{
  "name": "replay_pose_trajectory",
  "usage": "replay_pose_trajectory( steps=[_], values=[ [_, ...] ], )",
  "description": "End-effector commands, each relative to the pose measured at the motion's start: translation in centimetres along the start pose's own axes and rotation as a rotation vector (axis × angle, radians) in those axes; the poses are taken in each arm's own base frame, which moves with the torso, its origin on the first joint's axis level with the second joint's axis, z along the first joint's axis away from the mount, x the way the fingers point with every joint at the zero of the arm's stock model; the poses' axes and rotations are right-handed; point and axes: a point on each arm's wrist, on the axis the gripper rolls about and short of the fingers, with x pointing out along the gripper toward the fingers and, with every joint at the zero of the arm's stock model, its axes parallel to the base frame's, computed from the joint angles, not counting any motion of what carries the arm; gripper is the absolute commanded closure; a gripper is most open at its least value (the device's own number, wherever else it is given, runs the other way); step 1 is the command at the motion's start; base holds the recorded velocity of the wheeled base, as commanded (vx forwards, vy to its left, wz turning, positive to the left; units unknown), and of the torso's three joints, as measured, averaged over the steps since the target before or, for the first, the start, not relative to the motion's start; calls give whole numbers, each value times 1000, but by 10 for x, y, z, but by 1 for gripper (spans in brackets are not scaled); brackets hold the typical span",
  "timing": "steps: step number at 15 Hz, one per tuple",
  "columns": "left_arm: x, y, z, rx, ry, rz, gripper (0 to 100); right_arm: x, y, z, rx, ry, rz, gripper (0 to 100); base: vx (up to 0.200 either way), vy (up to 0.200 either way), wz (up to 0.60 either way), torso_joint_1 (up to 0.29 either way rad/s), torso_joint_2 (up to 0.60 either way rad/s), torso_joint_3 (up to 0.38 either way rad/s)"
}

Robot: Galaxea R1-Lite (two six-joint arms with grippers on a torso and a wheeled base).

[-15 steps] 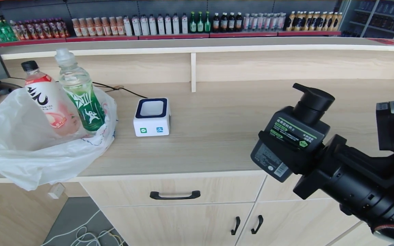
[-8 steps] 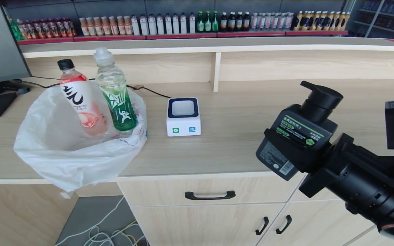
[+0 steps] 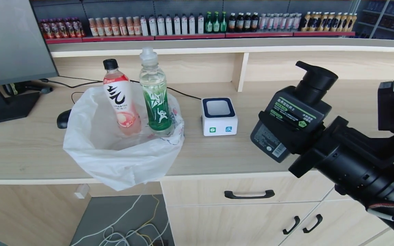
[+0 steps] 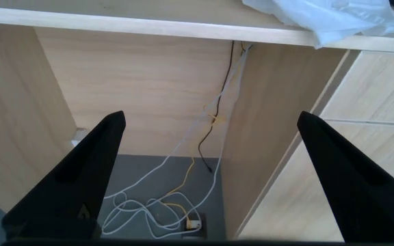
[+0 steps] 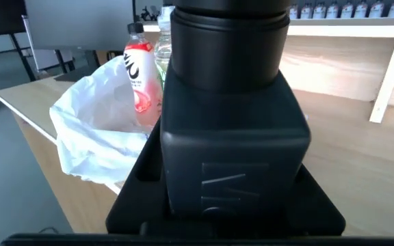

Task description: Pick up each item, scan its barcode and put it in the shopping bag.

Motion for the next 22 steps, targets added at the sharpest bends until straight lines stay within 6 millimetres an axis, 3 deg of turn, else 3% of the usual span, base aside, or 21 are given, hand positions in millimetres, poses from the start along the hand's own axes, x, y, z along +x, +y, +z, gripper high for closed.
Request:
replay_pose_trajectory(
  steps=[1, 5, 9, 10, 12, 14, 18, 22],
  values=[
    [0, 0, 0, 0, -1, 0, 0, 23, 1, -12, -10, 17, 10, 100, 0, 200, 0, 2, 2, 7],
    [0, 0, 0, 5, -1, -1, 0, 68, -8, -23, -56, -22, 5, 100, 0, 200, 0, 1, 2, 1],
    [0, 0, 0, 9, -1, -1, 0, 83, -55, -40, -275, -53, 99, 100, 0, 0, 0, 0, 0, 0],
    [0, 0, 0, 9, -1, -1, 0, 85, -76, -44, -354, -80, 113, 100, 0, 0, 0, 0, 0, 0],
    [0, 0, 0, 9, -1, -1, 0, 92, -90, -45, -451, -115, 123, 100, 0, 0, 0, 0, 0, 0],
    [0, 0, 0, 8, -1, -1, 0, 99, -94, -47, -494, -132, 116, 100, 0, 0, 0, 0, 0, 0],
    [0, 0, 0, 8, -1, -1, 0, 136, -108, -46, -642, -258, 157, 100, 0, 0, 0, 0, 0, 0],
    [0, 0, 0, 8, -1, -1, 0, 143, -124, -49, -734, -239, 154, 100, 0, 0, 0, 0, 0, 0]
  ],
)
